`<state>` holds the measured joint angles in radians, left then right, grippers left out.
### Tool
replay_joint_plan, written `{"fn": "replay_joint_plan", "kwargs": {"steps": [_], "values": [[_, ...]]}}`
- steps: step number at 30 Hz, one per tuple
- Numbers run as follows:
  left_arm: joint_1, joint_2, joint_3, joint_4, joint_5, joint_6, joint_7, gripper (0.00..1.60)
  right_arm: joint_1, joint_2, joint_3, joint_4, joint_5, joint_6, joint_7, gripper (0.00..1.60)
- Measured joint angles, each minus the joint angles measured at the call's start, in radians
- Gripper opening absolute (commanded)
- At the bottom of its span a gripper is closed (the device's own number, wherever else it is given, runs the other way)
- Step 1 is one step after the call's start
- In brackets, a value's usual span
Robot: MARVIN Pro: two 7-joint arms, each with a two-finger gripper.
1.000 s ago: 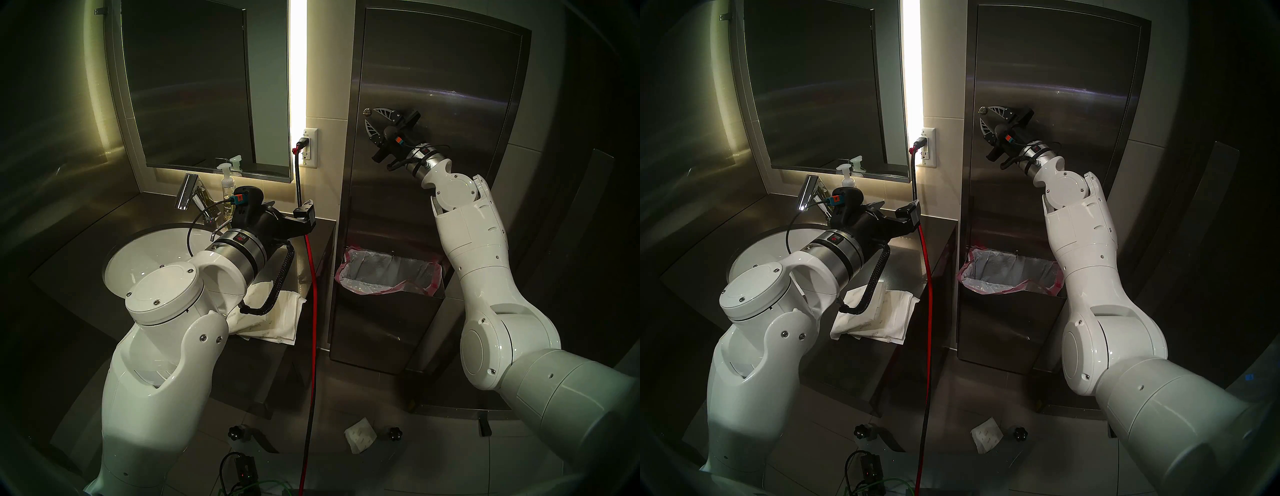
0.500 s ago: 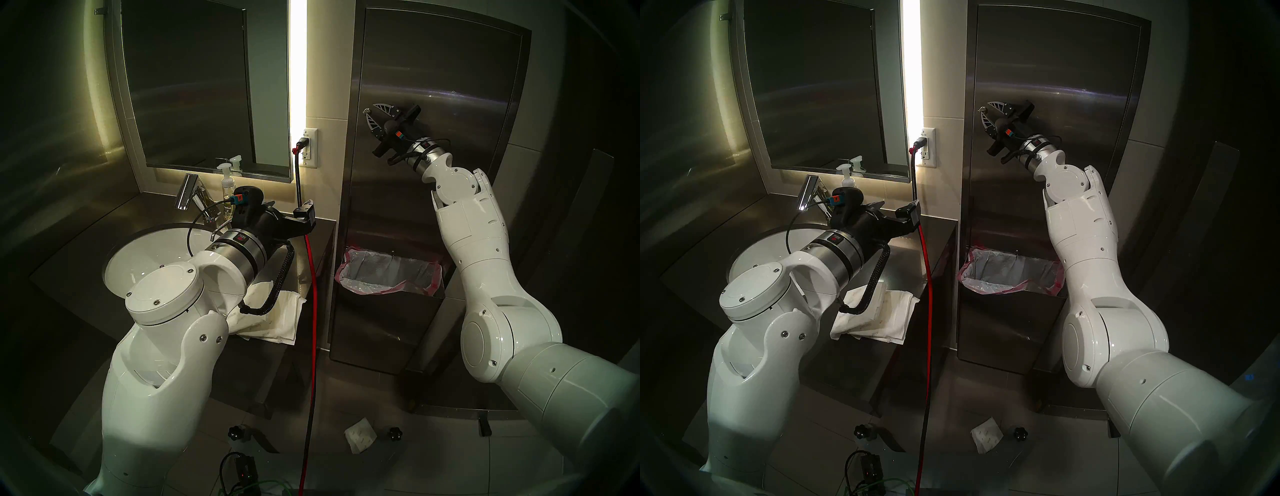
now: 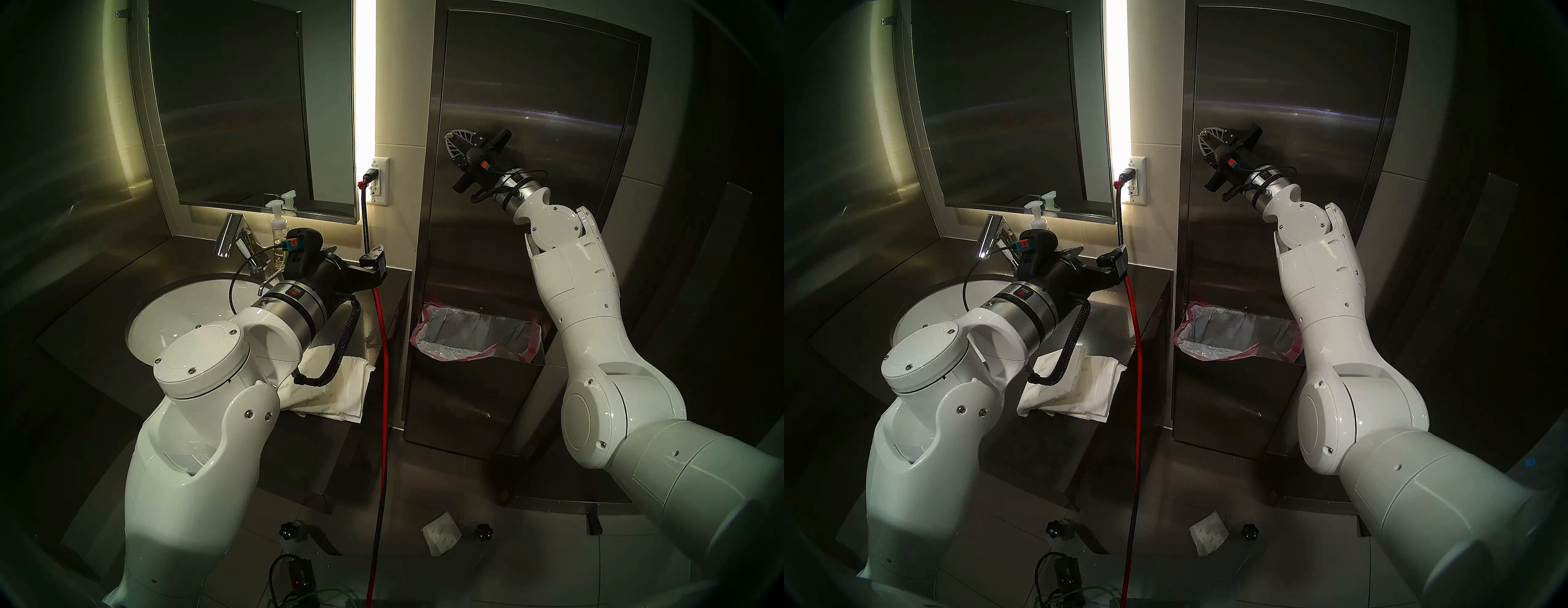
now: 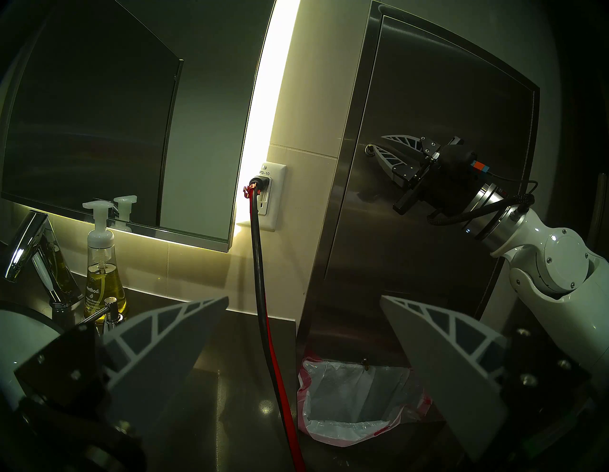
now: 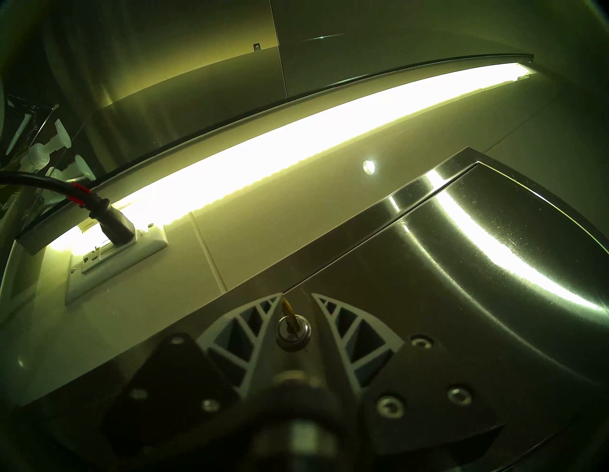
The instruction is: Twist key and open towel dispenser
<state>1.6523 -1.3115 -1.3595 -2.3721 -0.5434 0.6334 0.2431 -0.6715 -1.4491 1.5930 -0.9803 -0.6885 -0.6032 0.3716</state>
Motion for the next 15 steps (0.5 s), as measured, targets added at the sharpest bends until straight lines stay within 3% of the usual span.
{"fn": "replay_joint_plan", "kwargs": {"steps": [8, 15], "values": [[0.000, 0.000, 0.000, 0.000, 0.000, 0.000, 0.000, 1.60, 0.005, -0.002, 0.005, 0.008, 0.000, -0.002, 0.003, 0.70], [0.000, 0.000, 0.000, 0.000, 0.000, 0.000, 0.000, 1.60, 0.018, -0.003, 0.007, 0.025, 0.000, -0.006, 0.004, 0.64]]}}
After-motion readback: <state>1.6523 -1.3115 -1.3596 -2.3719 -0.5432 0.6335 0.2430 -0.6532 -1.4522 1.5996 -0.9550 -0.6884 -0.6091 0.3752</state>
